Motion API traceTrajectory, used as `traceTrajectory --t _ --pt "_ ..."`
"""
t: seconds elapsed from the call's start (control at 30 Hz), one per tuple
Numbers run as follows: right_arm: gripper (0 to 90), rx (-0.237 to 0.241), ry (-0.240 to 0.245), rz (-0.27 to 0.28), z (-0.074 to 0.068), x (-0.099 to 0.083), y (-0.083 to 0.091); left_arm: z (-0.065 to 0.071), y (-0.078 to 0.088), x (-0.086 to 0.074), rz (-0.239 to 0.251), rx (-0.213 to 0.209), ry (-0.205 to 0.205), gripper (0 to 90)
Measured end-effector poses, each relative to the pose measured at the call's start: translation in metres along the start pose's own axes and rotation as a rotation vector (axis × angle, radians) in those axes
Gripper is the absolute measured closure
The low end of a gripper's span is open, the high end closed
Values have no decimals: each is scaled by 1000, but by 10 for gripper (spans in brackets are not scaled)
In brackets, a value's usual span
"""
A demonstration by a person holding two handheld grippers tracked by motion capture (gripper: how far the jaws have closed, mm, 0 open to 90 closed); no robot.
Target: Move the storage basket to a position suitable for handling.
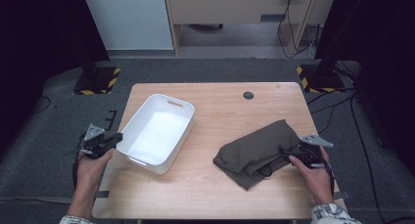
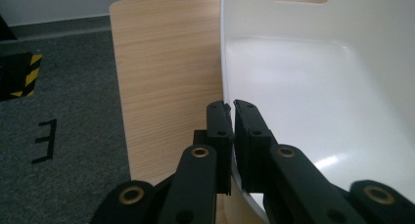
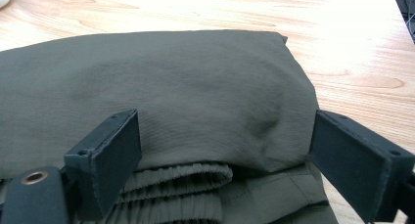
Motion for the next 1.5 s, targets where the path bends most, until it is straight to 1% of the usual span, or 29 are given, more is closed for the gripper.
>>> traceTrajectory --t 0.07,0.1,0.13,0.17,0.23,0.37,0.4,0.43,0.47,0.5,0.53,0.57,0.6,0.7,0.77,0.8,0.9,0.93,0.97,1.0,1.03,1.07,1.1,1.2,1.27,1.3,1.43,1.5 --pt "121 -1 -3 1 0 0 0 6 1 -1 -2 -19 -12 853" --pt "121 -1 -3 1 0 0 0 6 1 -1 -2 -19 -12 853" --pt "122 -2 -4 2 1 0 1 10 2 -2 -4 -26 -19 853" --pt "122 -2 0 3 1 0 1 15 4 -4 -8 -36 -35 852" --pt "122 -2 -8 2 2 0 2 18 7 -7 -12 -45 -43 852" --pt "122 -3 -9 4 2 0 2 21 9 -9 -9 -79 -53 853" --pt "122 -3 -9 4 2 0 2 21 9 -9 -9 -79 -53 853" --pt "122 -2 -11 3 2 0 2 21 9 -9 -7 -89 -54 854" --pt "122 -2 -11 3 2 0 2 22 9 -9 -7 -102 -58 854" --pt "122 0 -7 3 2 0 2 23 9 -9 -7 -120 -74 854" --pt "122 0 -7 3 2 0 2 23 9 -9 -7 -120 -74 854" --pt "122 1 -8 3 1 0 2 23 9 -9 -4 -132 -82 854" --pt "122 1 -9 1 1 0 1 23 9 -9 -1 -133 -83 855" --pt "122 4 -5 0 1 0 1 24 9 -10 1 -126 -65 848" --pt "122 5 -7 0 1 0 1 23 9 -12 -5 -97 -65 784" --pt "122 6 -8 0 1 0 1 22 10 -13 -7 -87 -50 739" --pt "121 5 -12 4 1 0 2 21 14 -19 -8 -73 -29 682" --pt "122 4 -14 3 2 0 2 22 16 -20 -4 -83 -15 656" --pt "121 3 -11 4 2 0 2 23 18 -21 0 -87 -8 661" --pt "121 2 -12 3 3 -1 2 25 18 -22 -4 -89 -15 672" --pt "121 1 -13 3 3 -1 2 25 18 -22 -4 -89 -15 715" --pt "121 1 -13 2 3 -1 1 27 17 -22 -15 -83 -25 733" --pt "121 3 -15 0 2 -1 1 27 17 -22 -19 -81 -17 751" --pt "122 4 -11 -2 1 -1 1 25 16 -21 -20 -83 -16 778" --pt "121 3 -7 -1 1 -1 0 22 12 -19 -7 -106 -7 791" --pt "121 3 -7 -1 1 -1 0 22 12 -19 -7 -106 -7 800" --pt "121 2 -13 -4 1 -2 0 19 5 -15 -6 -126 -43 823" --pt "122 3 -12 -3 1 -2 1 19 5 -15 -4 -124 -42 822"
Point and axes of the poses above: each handheld gripper's, and its own axes: y roughly backward along the jaws, x roughly out of its top, z roughly to its right, the point moved 9 cm from there along -y, roughly forward along the jaws, and after that the axes turned 5 degrees about y, right-handed, at the moved point
